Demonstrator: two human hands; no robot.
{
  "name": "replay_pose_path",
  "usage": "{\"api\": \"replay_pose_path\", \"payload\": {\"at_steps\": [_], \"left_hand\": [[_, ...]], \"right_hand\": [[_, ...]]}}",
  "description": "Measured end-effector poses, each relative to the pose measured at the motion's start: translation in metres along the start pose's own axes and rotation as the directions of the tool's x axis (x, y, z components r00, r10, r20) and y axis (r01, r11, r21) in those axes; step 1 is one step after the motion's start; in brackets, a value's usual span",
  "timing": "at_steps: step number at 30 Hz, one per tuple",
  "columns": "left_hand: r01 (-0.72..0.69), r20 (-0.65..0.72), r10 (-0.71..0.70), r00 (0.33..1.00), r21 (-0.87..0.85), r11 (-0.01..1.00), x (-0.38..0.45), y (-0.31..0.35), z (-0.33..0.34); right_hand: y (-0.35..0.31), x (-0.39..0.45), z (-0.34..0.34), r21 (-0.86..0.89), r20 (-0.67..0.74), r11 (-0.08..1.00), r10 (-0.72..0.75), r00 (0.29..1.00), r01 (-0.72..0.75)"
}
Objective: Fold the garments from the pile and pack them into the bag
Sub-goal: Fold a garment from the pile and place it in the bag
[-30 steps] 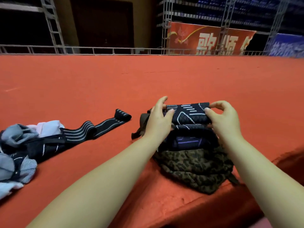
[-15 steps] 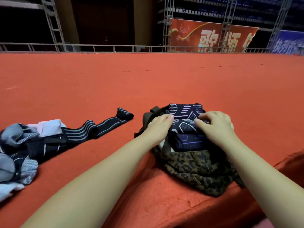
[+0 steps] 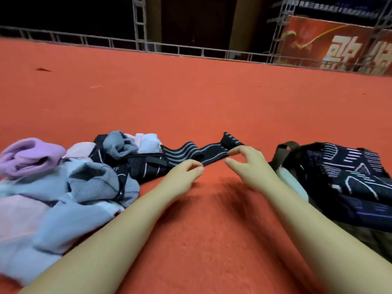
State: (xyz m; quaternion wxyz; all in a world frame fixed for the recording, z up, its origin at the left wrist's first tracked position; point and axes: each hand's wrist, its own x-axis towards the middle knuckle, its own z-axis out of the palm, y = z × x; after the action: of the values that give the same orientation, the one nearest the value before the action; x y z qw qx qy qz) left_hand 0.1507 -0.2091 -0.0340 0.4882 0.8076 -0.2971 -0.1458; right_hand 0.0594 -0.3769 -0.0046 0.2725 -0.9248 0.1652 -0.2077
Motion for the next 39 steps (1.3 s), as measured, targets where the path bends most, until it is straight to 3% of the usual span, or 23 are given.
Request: {"api": "replay_pose_path", "payload": {"at_steps": [4,8,11,14,16,20,24,28,33,35,39], "left_hand": [[0.066,-0.051,-0.073,0.996,-0.131,0.989,-0.002,-0.043,-0.024],[-0.003,-0.134,-0.049,0.99,-0.361,0.932,-0.002,-0.053,-0.031],[-0.087,-0.365,-0.075,0.928,-0.408,0.909,-0.002,-0.059,-0.035],[-0.102,-0.504,-0.211,0.838,-0.524,0.846,0.001,-0.064,-0.042],[-0.084,-0.508,-0.28,0.815,-0.582,0.809,0.004,-0.066,-0.048],[-0.062,-0.48,-0.315,0.819,-0.62,0.782,0.006,-0.068,-0.05],[-0.085,-0.464,-0.32,0.826,-0.664,0.743,0.008,-0.069,-0.052],[-0.071,-0.443,-0.296,0.846,-0.645,0.761,0.01,-0.071,-0.053],[-0.062,-0.468,-0.304,0.83,-0.619,0.783,0.002,-0.072,-0.051],[-0.086,-0.507,-0.314,0.803,-0.619,0.78,-0.002,-0.073,-0.052],[-0.132,-0.535,-0.326,0.78,-0.649,0.75,-0.003,-0.07,-0.057]], "right_hand": [[-0.013,0.017,0.052,0.159,0.105,0.982,0.086,0.991,-0.102],[-0.024,0.024,0.085,0.315,0.111,0.936,0.128,0.986,-0.157],[-0.038,0.024,0.107,0.448,0.18,0.869,0.141,0.974,-0.209],[-0.05,0.031,0.127,0.372,0.104,0.922,0.075,0.992,-0.109],[-0.057,0.042,0.145,0.319,0.065,0.944,0.069,0.996,-0.086],[-0.041,0.066,0.183,0.319,0.12,0.934,0.129,0.984,-0.161],[-0.066,0.062,0.165,0.205,0.077,0.969,0.125,0.989,-0.139],[-0.062,0.064,0.138,0.211,-0.035,0.974,0.092,0.995,-0.082],[-0.064,0.05,0.132,0.193,0.15,0.978,0.05,0.987,-0.079],[-0.067,0.05,0.148,0.231,0.175,0.961,0.111,0.978,-0.151],[-0.069,0.067,0.17,0.201,0.087,0.948,0.236,0.968,-0.249]]}}
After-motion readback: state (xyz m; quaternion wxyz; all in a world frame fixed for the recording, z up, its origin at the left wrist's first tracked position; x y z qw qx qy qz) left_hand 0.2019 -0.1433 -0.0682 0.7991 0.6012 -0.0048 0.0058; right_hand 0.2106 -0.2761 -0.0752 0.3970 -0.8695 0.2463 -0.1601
